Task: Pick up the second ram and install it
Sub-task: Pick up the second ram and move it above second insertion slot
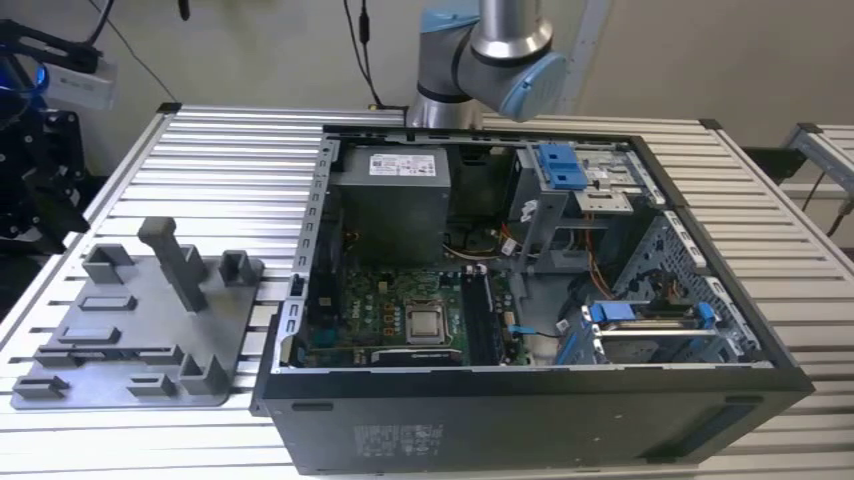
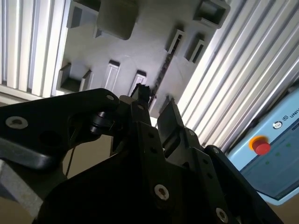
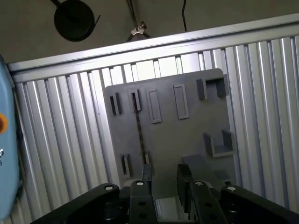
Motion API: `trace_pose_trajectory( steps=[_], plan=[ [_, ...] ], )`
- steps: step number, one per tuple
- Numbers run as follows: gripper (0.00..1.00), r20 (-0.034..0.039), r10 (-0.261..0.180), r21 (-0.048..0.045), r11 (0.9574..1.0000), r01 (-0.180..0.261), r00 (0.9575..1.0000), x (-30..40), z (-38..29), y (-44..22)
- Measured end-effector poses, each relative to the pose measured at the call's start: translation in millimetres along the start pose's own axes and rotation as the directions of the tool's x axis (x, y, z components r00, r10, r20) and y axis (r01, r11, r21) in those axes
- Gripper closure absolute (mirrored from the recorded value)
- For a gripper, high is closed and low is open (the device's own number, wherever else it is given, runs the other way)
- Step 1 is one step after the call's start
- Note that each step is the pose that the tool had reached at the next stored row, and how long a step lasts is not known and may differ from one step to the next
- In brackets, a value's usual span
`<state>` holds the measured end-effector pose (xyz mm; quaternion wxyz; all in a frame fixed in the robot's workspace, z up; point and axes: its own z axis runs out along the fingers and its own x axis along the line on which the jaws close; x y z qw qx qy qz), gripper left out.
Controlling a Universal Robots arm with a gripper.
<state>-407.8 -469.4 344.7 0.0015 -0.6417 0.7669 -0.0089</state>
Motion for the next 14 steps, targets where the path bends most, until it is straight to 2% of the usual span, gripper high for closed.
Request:
trace_pose_trajectory(
  steps=[14],
  plan=[
    [0.64,0.0005,-0.03,0.0003,0.9995,0.03,0.9995,0.1,9.3,0.2]
  ],
)
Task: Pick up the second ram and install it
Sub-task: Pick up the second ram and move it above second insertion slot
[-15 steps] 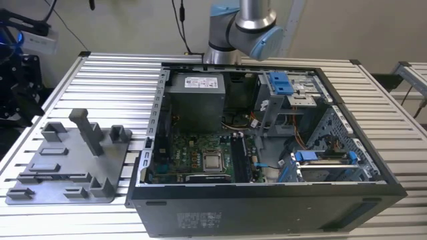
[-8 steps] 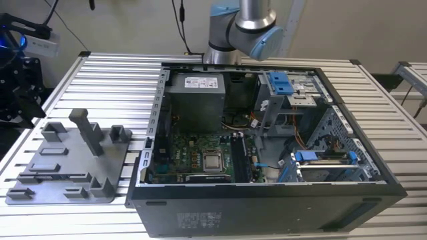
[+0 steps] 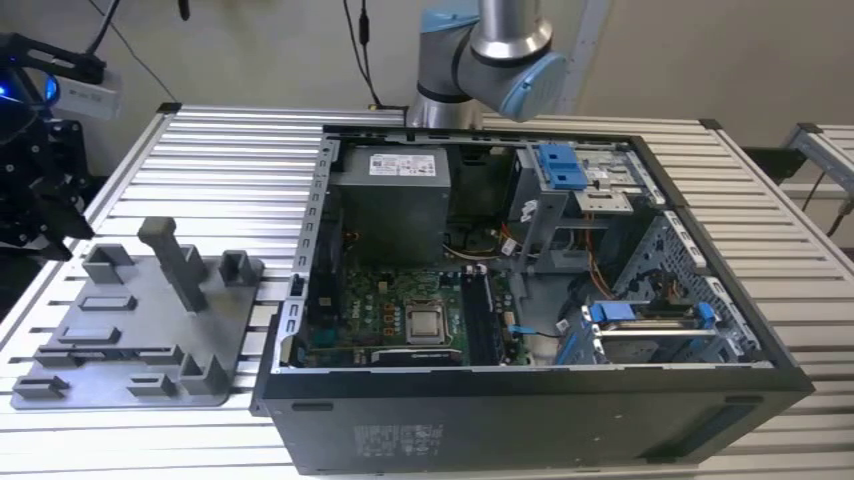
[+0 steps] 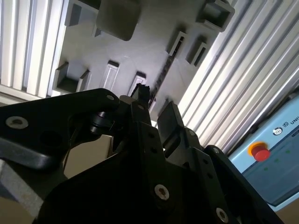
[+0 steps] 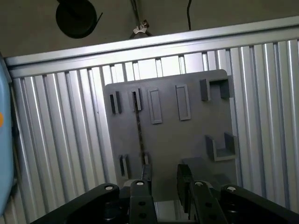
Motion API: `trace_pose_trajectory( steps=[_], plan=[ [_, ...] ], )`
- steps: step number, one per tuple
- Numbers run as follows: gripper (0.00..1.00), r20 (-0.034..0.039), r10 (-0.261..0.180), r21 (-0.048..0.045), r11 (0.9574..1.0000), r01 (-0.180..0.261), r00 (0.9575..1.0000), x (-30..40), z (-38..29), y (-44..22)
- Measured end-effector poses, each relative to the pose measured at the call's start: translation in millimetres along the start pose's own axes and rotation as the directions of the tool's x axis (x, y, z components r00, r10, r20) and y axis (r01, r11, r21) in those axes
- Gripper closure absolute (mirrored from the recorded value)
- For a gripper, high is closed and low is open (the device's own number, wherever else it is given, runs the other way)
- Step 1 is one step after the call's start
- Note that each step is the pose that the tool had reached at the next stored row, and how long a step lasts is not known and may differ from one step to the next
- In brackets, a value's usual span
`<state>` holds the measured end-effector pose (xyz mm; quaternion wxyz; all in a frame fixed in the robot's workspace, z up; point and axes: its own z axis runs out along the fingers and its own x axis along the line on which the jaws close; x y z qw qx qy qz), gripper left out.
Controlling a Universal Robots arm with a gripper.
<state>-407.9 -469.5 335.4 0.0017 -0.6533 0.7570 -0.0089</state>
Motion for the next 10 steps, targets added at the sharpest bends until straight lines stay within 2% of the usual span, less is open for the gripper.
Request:
trace_pose_trajectory(
  steps=[10],
  plan=[
    [0.64,0.0003,-0.021,0.0001,0.9998,0.021,0.9998,-0.1,6.2,0.2]
  ],
)
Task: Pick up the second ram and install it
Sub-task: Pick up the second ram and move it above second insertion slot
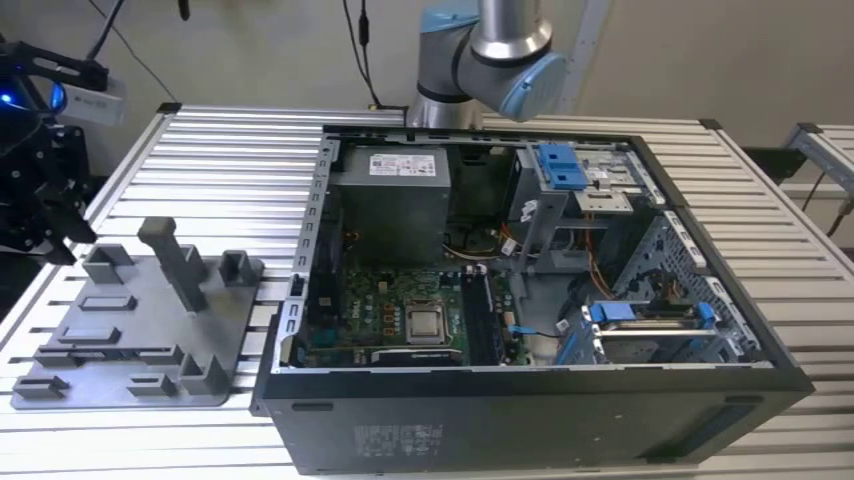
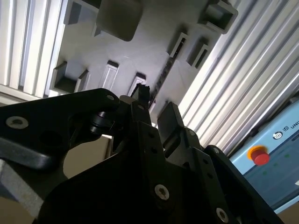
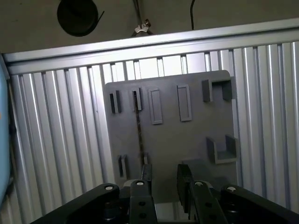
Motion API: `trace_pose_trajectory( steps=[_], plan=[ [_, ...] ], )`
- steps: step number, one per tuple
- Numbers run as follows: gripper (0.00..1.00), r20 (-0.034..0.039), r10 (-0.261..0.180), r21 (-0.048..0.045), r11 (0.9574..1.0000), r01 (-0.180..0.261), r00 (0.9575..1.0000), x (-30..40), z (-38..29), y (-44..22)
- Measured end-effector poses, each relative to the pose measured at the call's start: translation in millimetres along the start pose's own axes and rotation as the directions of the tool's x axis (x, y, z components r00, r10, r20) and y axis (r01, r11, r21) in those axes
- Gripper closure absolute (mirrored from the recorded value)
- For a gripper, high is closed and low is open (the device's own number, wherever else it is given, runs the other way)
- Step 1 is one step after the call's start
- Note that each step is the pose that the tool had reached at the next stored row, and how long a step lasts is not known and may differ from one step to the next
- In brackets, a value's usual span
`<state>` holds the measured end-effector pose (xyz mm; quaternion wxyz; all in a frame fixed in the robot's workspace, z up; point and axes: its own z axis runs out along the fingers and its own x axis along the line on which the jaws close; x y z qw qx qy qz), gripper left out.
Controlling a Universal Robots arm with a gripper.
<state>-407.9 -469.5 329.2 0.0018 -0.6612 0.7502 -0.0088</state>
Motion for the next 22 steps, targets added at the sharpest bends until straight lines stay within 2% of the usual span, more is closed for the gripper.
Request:
trace_pose_trajectory(
  steps=[10,22],
  plan=[
    [0.64,0.0004,-0.022,0.0003,0.9998,0.022,0.9998,0.0,6.5,0.1],
    [0.64,0.0016,-0.074,-0.0053,0.9972,0.074,0.9972,1.8,20.2,0.2]
  ],
)
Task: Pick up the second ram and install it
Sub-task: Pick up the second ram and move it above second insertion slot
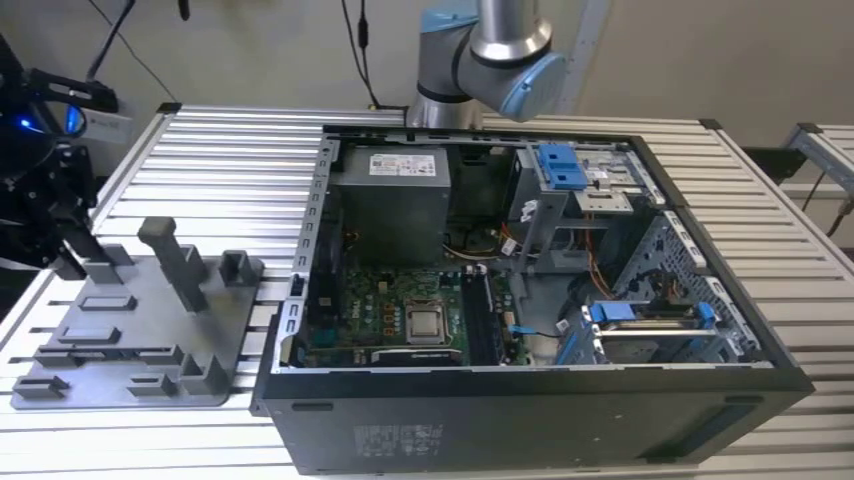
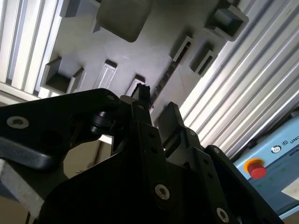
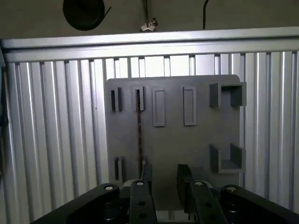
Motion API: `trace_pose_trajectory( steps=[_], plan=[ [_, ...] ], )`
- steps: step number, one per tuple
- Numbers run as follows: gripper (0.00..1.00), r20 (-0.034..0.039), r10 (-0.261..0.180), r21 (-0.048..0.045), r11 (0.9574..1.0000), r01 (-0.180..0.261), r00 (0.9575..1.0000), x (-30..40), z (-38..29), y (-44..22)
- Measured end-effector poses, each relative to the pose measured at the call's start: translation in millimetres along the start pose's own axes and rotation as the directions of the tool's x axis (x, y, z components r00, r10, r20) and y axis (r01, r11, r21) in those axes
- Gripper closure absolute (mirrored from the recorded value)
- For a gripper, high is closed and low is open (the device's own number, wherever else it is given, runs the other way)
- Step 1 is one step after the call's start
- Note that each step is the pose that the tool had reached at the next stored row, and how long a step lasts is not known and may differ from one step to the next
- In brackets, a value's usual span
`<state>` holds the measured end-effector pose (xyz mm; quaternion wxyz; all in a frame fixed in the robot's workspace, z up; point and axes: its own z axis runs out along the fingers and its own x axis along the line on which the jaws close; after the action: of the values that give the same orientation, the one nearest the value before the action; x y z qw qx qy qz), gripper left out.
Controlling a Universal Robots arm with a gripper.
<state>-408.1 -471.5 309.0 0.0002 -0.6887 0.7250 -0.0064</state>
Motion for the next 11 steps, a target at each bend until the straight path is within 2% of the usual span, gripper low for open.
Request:
trace_pose_trajectory(
  steps=[1,4,11],
  plan=[
    [0.64,0.0001,-0.001,-0.0011,1.0,0.001,1.0,0.3,1.1,0.1],
    [0.64,-0.0007,-0.002,-0.0131,0.9999,0.002,1.0,2.0,2.9,0.0],
    [0.64,-0.0004,-0.002,-0.0134,0.9999,0.002,1.0,9.6,15.3,0.9]
  ],
)
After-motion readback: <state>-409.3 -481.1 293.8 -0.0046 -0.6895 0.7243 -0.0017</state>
